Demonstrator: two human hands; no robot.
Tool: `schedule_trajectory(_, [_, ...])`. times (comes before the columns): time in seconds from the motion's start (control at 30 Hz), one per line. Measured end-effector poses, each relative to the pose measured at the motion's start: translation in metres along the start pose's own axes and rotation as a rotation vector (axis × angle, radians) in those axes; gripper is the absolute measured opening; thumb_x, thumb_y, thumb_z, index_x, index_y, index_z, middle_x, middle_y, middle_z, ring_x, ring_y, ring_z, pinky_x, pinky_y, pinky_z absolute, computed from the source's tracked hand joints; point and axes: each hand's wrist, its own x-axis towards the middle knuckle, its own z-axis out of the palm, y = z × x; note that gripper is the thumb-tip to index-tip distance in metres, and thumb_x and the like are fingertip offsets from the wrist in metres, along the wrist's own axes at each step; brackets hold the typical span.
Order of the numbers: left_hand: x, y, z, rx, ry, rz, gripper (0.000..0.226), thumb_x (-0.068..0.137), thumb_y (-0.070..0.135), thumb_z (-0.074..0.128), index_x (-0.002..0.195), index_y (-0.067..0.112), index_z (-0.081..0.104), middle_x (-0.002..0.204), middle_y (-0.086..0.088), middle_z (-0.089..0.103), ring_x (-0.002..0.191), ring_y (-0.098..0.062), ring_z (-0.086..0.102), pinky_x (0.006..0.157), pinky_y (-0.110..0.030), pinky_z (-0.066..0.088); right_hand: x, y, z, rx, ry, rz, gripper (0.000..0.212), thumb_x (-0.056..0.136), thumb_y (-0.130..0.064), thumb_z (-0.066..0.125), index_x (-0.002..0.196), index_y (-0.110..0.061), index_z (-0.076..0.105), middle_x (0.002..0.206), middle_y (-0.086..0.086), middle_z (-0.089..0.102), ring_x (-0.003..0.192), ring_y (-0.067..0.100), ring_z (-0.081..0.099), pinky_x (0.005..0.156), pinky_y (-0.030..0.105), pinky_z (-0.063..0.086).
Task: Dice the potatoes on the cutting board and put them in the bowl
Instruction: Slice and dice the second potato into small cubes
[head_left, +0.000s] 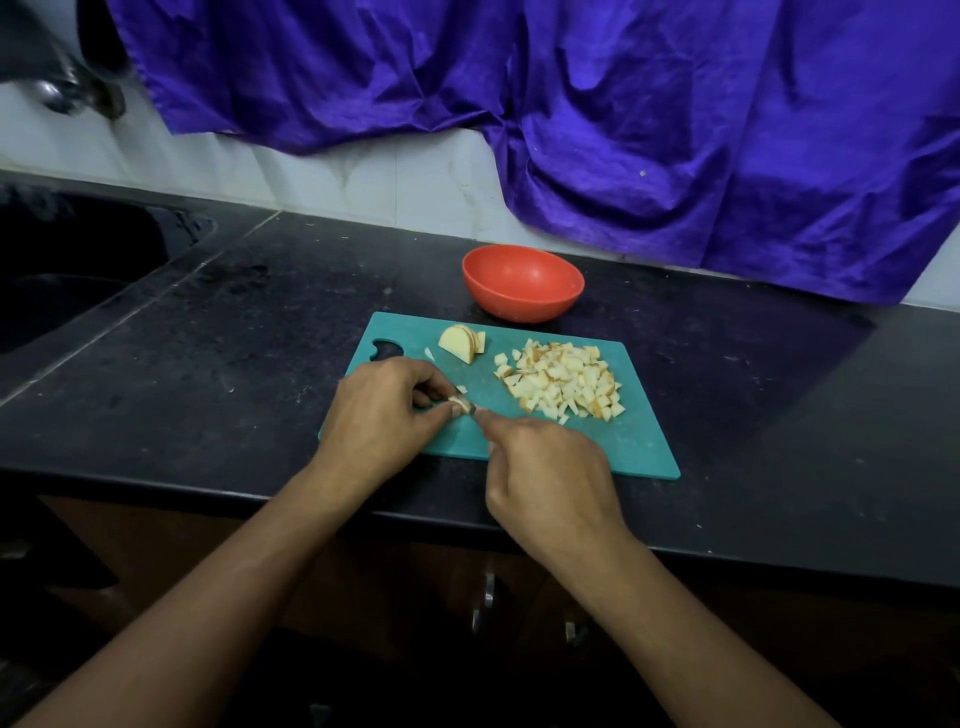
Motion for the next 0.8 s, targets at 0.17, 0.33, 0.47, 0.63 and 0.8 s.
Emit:
schedule_trajectory(0.17, [-0.001,0.001,0.000,-0.003,-0.004,-0.031,0.012,0.083,0.040,0.082,0.092,0.033,0.078,0.081,0.021,0.070,0.077,0.007,0.063,0.066,-0.008,0.039,-0.007,0.006,0.002,0.161,0.095,0.171,0.043,0.104,-0.026,0.049,0.145,-0.034,0.055,0.109,-0.010,0.068,0.088,0.006,0.059,0.075,0.027,0.052])
schedule_trajectory(0.33, [-0.001,-0.002,-0.001,-0.101,0.022,-0.005,0.014,0.094,0.035,0.071,0.105,0.032,0.079,0.091,0.020,0.074,0.084,0.003,0.066,0.082,-0.027,0.056,-0.007,0.013,-0.001,0.339,0.160,0.260,0.039,0.103,-0.027,0.054,0.141,-0.033,0.060,0.118,-0.011,0.071,0.092,0.007,0.065,0.081,0.031,0.057])
schedule_trajectory(0.47, [0.000,-0.009,0.000,-0.204,0.153,-0.035,0.027,0.099,0.017,0.062,0.122,0.025,0.073,0.100,0.009,0.069,0.084,-0.008,0.065,0.086,-0.034,0.055,-0.012,0.009,-0.006,0.280,0.140,0.133,0.041,0.102,-0.030,0.055,0.143,-0.034,0.059,0.128,-0.015,0.068,0.108,0.004,0.061,0.093,0.029,0.054])
schedule_trajectory(0.63, [0.000,-0.010,0.001,-0.200,0.178,-0.053,0.028,0.099,0.008,0.055,0.119,0.022,0.068,0.104,0.006,0.052,0.087,-0.006,0.056,0.085,-0.026,0.046,-0.017,-0.008,0.002,0.084,0.021,-0.042,0.041,0.104,-0.033,0.046,0.143,-0.034,0.055,0.109,-0.012,0.070,0.091,0.009,0.063,0.074,0.031,0.053])
schedule_trajectory(0.8, [0.000,-0.010,0.002,-0.169,0.152,-0.056,0.024,0.098,0.009,0.058,0.114,0.025,0.069,0.095,0.010,0.049,0.075,-0.005,0.054,0.077,-0.025,0.043,-0.005,0.022,-0.005,-0.031,0.090,0.089,0.041,0.103,-0.033,0.047,0.143,-0.036,0.057,0.108,-0.011,0.071,0.088,0.011,0.063,0.073,0.033,0.051])
